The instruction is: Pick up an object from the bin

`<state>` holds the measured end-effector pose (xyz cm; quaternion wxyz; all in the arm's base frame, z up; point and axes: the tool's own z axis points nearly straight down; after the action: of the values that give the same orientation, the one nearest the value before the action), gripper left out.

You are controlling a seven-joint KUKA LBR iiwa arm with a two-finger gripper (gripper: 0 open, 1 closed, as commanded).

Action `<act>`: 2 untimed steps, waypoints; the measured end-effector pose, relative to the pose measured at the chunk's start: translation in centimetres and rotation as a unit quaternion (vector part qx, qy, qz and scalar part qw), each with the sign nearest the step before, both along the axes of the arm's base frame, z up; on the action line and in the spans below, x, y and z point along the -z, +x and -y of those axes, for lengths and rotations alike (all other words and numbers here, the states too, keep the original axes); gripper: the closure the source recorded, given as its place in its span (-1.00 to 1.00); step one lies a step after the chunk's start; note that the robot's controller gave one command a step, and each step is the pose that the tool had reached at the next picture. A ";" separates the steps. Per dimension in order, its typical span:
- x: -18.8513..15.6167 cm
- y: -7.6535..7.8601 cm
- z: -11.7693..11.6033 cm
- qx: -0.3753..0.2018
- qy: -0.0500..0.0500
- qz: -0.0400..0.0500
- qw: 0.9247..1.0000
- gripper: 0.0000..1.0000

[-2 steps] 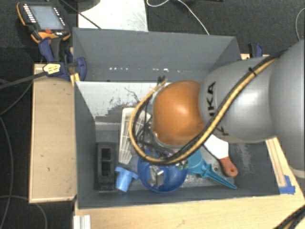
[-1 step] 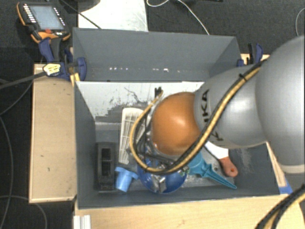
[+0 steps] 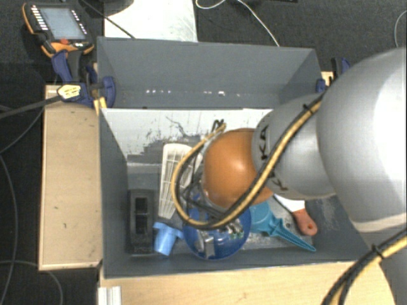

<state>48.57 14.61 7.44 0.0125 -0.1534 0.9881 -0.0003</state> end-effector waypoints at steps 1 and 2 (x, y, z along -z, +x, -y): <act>0.0 0.0 -3.0 -0.094 -0.014 -0.008 0.995 1.00; 0.0 0.0 -3.0 -0.094 -0.014 -0.008 0.995 1.00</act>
Offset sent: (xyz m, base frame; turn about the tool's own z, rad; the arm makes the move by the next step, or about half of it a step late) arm 0.0000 0.0000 0.0000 0.0000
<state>48.57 17.66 7.45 0.0026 -0.2458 0.9692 -0.0113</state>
